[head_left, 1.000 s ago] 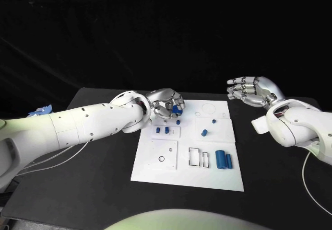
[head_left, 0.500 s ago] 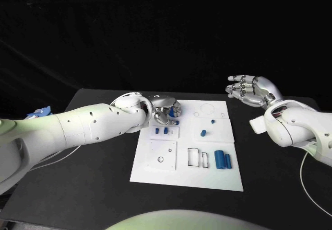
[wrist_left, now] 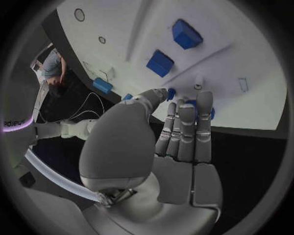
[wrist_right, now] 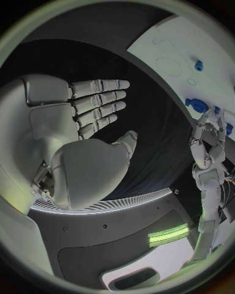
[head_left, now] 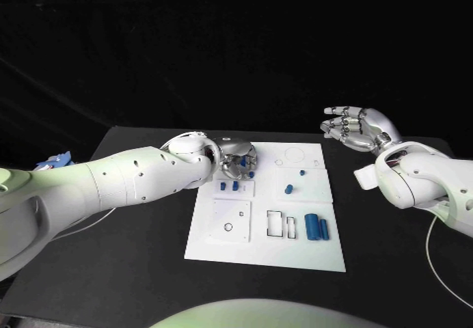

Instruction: Assemble the parts on the task board

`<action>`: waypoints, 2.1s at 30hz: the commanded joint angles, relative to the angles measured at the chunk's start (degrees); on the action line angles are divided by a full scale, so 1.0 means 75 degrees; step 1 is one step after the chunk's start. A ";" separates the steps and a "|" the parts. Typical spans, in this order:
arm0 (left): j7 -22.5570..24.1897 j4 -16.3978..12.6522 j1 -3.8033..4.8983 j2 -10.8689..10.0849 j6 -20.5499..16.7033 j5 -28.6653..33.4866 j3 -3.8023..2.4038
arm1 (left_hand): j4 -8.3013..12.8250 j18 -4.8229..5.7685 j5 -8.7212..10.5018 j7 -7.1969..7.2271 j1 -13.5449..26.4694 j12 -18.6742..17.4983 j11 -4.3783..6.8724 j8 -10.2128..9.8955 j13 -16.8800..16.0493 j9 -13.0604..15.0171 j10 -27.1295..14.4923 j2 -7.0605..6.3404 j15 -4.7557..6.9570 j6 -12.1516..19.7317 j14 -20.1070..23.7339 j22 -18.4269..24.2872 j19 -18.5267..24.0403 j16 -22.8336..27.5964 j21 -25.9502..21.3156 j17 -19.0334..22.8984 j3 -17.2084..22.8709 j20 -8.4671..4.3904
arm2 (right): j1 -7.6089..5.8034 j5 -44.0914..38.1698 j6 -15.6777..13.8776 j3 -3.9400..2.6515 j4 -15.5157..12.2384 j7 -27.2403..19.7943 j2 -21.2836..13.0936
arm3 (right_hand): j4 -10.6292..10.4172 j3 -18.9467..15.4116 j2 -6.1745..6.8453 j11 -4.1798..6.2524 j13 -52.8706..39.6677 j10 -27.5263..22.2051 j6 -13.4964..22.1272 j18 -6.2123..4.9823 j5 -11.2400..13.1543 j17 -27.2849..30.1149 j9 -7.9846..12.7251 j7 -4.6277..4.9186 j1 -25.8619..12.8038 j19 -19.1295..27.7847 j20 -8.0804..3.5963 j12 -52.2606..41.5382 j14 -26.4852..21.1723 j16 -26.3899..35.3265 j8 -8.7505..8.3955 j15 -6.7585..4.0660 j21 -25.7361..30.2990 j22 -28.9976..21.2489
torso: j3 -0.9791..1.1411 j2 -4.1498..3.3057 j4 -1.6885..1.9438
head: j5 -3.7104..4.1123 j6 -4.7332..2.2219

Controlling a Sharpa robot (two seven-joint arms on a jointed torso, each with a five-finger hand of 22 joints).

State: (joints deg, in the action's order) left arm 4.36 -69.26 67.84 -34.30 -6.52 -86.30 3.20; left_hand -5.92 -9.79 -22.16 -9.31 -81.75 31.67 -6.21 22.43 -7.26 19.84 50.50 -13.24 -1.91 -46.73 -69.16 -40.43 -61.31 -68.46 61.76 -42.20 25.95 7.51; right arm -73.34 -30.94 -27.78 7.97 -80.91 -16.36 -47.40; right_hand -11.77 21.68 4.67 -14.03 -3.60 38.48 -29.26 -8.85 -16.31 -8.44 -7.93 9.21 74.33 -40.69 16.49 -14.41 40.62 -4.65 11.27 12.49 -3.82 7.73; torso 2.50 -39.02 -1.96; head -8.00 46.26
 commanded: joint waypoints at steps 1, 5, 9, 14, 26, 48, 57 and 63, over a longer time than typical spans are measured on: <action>-0.0035 0.0031 -0.0003 0.0057 0.0164 -0.0137 0.0005 | -0.0001 0.0026 0.0050 0.0010 -0.0068 0.0054 0.0019 -0.0014 -0.0024 -0.0014 0.0074 0.0038 0.0013 -0.0071 -0.0062 -0.0069 -0.0055 -0.0063 0.0067 -0.0046 0.0044 -0.0019 | 0.0003 0.0034 0.0006 -0.0002 -0.0005 -0.0078 0.0006 | 0.0047 0.0014 -0.0017 -0.0040 -0.0004 -0.0023 0.0036 0.0105 -0.0026 0.0006 0.0004 0.1006 -0.0061 0.0071 0.0001 0.0027 0.0047 0.0051 -0.0049 0.0014 0.0045 -0.0019 | 0.0000 0.0002 0.0001 | 0.0017 0.0011; -0.0028 0.0072 -0.0006 0.0093 0.0159 -0.0138 0.0011 | 0.0013 0.0038 0.0055 0.0037 -0.0085 0.0094 0.0042 0.0016 -0.0039 -0.0014 0.0120 0.0072 0.0031 -0.0175 -0.0086 -0.0163 -0.0079 -0.0136 0.0143 -0.0093 0.0066 -0.0035 | 0.0003 0.0037 0.0024 -0.0002 -0.0007 -0.0076 0.0008 | 0.0047 0.0014 -0.0017 -0.0040 -0.0004 -0.0023 0.0036 0.0105 -0.0026 0.0006 0.0004 0.1006 -0.0061 0.0071 0.0001 0.0027 0.0047 0.0051 -0.0049 0.0014 0.0045 -0.0019 | 0.0003 0.0005 0.0007 | 0.0018 0.0023; -0.0034 0.0093 -0.0010 0.0122 0.0161 -0.0137 0.0013 | 0.0018 0.0041 0.0057 0.0041 -0.0093 0.0107 0.0051 0.0019 -0.0043 -0.0017 0.0137 0.0090 0.0039 -0.0199 -0.0100 -0.0190 -0.0085 -0.0166 0.0167 -0.0113 0.0078 -0.0041 | 0.0005 0.0039 0.0045 -0.0002 -0.0002 -0.0072 0.0012 | 0.0049 0.0015 -0.0022 -0.0046 -0.0006 -0.0011 0.0016 0.0107 -0.0025 0.0005 0.0000 0.1010 -0.0064 0.0075 0.0001 0.0026 0.0069 0.0050 -0.0045 0.0016 0.0045 -0.0024 | 0.0004 -0.0002 0.0008 | 0.0025 0.0035; -0.0037 0.0117 -0.0022 0.0160 0.0151 -0.0098 0.0014 | 0.0019 0.0055 0.0064 0.0039 -0.0090 0.0114 0.0054 0.0007 -0.0046 -0.0025 0.0146 0.0092 0.0043 -0.0192 -0.0133 -0.0267 -0.0124 -0.0209 0.0217 -0.0177 0.0080 -0.0043 | 0.0008 0.0039 0.0060 -0.0002 -0.0001 -0.0071 0.0016 | 0.0050 0.0017 -0.0028 -0.0048 -0.0007 -0.0001 -0.0002 0.0110 -0.0024 0.0005 -0.0005 0.1012 -0.0067 0.0078 0.0000 0.0026 0.0083 0.0050 -0.0041 0.0018 0.0044 -0.0029 | 0.0016 -0.0003 -0.0006 | 0.0026 0.0047; -0.0144 0.0270 -0.0040 0.0280 0.0334 -0.0050 0.0019 | 0.0025 0.0116 0.0088 0.0034 -0.0088 0.0134 0.0063 -0.0032 -0.0055 -0.0056 0.0148 0.0136 0.0052 -0.0198 -0.0313 -0.0612 -0.0303 -0.0448 0.0458 -0.0471 0.0111 -0.0051 | 0.0010 0.0051 0.0092 -0.0002 -0.0021 -0.0083 0.0023 | 0.0054 0.0025 -0.0045 -0.0050 -0.0009 0.0024 -0.0041 0.0114 -0.0024 0.0006 -0.0013 0.1013 -0.0071 0.0094 0.0001 0.0024 0.0113 0.0049 -0.0032 0.0020 0.0042 -0.0041 | 0.0008 0.0010 0.0006 | 0.0052 0.0085; -0.0043 0.0479 -0.0100 0.0427 0.0551 0.0052 0.0042 | 0.0030 0.0219 0.0126 0.0096 -0.0039 0.0136 0.0139 0.0031 -0.0058 -0.0052 0.0390 0.0293 0.0113 -0.0555 -0.0649 -0.1274 -0.0624 -0.0887 0.0942 -0.0947 0.0175 -0.0064 | 0.0013 0.0060 0.0165 -0.0002 -0.0025 -0.0079 0.0045 | 0.0063 0.0040 -0.0077 -0.0050 -0.0011 0.0076 -0.0138 0.0128 -0.0023 0.0020 -0.0035 0.1016 -0.0084 0.0239 0.0003 0.0026 0.0127 0.0058 -0.0010 0.0026 0.0057 -0.0089 | -0.0003 0.0014 0.0011 | 0.0082 0.0120; -0.0015 0.0508 -0.0108 0.0422 0.0356 0.0092 0.0047 | 0.0069 0.0286 0.0157 0.0158 -0.0051 -0.0119 0.0211 0.0042 0.0020 -0.0032 0.0804 0.0419 0.0185 -0.0910 -0.0862 -0.1667 -0.0851 -0.1060 0.1212 -0.1136 0.0277 -0.0110 | 0.0014 0.0062 0.0180 -0.0002 -0.0023 -0.0074 0.0039 | 0.0067 0.0043 -0.0085 -0.0048 -0.0012 0.0098 -0.0178 0.0133 -0.0023 0.0026 -0.0044 0.1015 -0.0089 0.0282 0.0003 0.0026 0.0131 0.0063 -0.0001 0.0028 0.0061 -0.0105 | 0.0000 0.0016 0.0009 | 0.0069 0.0118; 0.0064 0.0497 -0.0116 0.0410 0.0090 0.0213 0.0048 | 0.0120 0.0323 0.0151 0.0163 -0.0030 -0.0388 0.0237 -0.0013 0.0087 -0.0021 0.1058 0.0413 0.0206 -0.1048 -0.0978 -0.1878 -0.0987 -0.1121 0.1351 -0.1204 0.0311 -0.0143 | 0.0017 0.0064 0.0188 -0.0002 -0.0016 -0.0072 0.0042 | 0.0069 0.0044 -0.0087 -0.0048 -0.0012 0.0105 -0.0191 0.0135 -0.0023 0.0028 -0.0046 0.1015 -0.0091 0.0292 0.0002 0.0027 0.0131 0.0066 0.0002 0.0029 0.0061 -0.0110 | 0.0000 0.0015 -0.0003 | 0.0059 0.0110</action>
State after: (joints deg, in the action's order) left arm 4.23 -65.55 67.41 -31.33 -5.94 -85.41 3.28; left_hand -5.05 -7.94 -20.98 -8.08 -82.20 28.89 -4.44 22.48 -6.74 19.47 58.12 -10.68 -0.21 -54.09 -76.19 -54.43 -68.33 -76.70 71.72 -51.20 28.08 6.48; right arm -73.24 -30.58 -27.07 7.97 -81.03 -16.43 -47.13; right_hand -11.46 22.00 4.22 -14.44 -3.61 38.90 -30.33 -8.86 -16.31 -8.28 -8.19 9.39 73.88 -38.94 16.59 -14.42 41.26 -4.43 11.28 12.68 -3.61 6.95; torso 2.49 -38.90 -1.91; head -7.51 47.14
